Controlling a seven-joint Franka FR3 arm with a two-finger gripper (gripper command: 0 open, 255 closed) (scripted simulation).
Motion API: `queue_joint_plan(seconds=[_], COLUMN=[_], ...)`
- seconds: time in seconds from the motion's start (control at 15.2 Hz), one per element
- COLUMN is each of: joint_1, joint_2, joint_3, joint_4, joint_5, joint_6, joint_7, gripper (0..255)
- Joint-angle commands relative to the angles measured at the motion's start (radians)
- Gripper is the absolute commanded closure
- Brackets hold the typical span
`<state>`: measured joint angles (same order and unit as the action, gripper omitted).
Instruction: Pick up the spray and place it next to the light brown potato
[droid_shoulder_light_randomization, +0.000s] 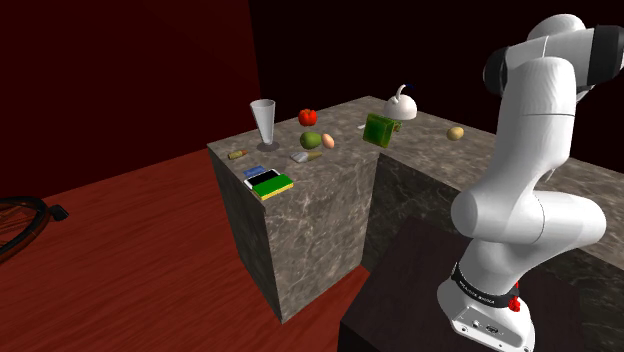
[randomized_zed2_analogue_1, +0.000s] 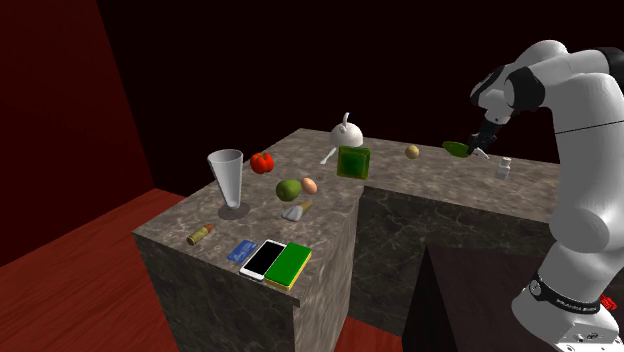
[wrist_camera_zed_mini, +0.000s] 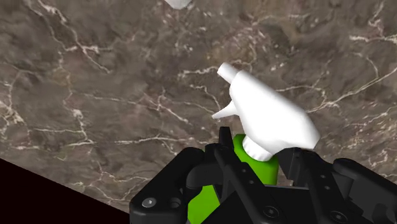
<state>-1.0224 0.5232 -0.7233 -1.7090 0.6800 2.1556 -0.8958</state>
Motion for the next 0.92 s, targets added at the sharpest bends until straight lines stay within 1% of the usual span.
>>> queue_joint_plan(seconds=[0.0,0.33,0.79,0.86], joint_1=[-0.008,-0.022,-0.022,-0.022], joint_2=[0.018,0.052,0.052,0.052], joint_3=[0.01,0.033,0.033,0.033], joint_4=[-0.001,-0.017,-0.017,-0.017], joint_5=[0.016,0.051,0.051,0.051], joint_6=[0.015,0.055,0.055,0.055], joint_7=[-0.012,-0.041,-0.041,-0.041], gripper=[255,255,255,0])
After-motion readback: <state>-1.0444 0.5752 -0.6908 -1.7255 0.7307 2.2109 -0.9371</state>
